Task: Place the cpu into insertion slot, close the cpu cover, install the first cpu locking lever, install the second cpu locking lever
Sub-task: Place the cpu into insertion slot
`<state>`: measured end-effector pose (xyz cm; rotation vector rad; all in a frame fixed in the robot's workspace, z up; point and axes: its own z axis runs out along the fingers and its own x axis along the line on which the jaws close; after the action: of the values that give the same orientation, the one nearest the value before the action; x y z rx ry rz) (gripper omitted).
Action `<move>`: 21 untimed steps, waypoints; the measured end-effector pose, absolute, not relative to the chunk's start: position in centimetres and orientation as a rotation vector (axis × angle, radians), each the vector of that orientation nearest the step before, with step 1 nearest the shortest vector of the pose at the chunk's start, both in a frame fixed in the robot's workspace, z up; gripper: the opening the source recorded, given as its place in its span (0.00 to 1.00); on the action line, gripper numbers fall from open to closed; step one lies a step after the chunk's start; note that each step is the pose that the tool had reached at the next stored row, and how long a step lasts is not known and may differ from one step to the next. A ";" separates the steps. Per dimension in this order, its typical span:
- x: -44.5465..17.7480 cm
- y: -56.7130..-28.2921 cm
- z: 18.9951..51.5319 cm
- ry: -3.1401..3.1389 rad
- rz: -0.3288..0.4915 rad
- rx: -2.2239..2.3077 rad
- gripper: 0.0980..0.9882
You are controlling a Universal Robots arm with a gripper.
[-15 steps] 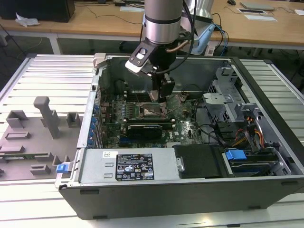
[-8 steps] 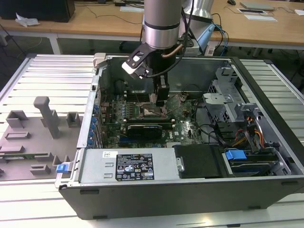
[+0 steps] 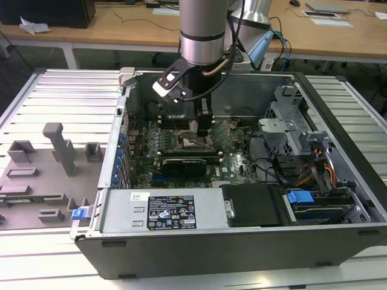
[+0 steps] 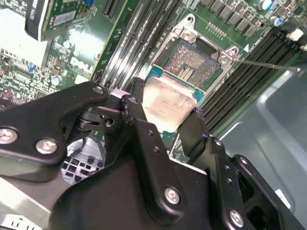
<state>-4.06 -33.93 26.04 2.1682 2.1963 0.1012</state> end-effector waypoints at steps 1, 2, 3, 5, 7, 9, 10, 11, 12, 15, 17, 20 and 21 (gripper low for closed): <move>-4.3 -33.9 25.9 2.194 0.106 2.166 0.50; -4.4 -33.9 25.8 2.192 0.109 2.164 0.50; -4.5 -33.8 25.6 2.191 0.112 2.162 0.50; -4.5 -33.6 25.2 2.188 0.106 2.160 0.50; -4.5 -33.3 24.9 2.185 0.098 2.156 0.50; -4.5 -33.0 24.6 2.182 0.090 2.152 0.50; -4.5 -32.8 24.4 2.180 0.085 2.150 0.50; -4.5 -32.6 24.1 2.179 0.082 2.148 0.50; -4.5 -32.4 23.8 2.178 0.080 2.147 0.50; -4.7 -32.1 23.3 2.178 0.079 2.147 0.50; -4.8 -32.0 23.0 2.178 0.078 2.147 0.50; -5.0 -31.7 22.4 2.177 0.077 2.146 0.50; -5.0 -31.7 22.1 2.177 0.077 2.146 0.50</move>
<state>-4.97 -31.68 22.12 2.1458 2.1772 0.0772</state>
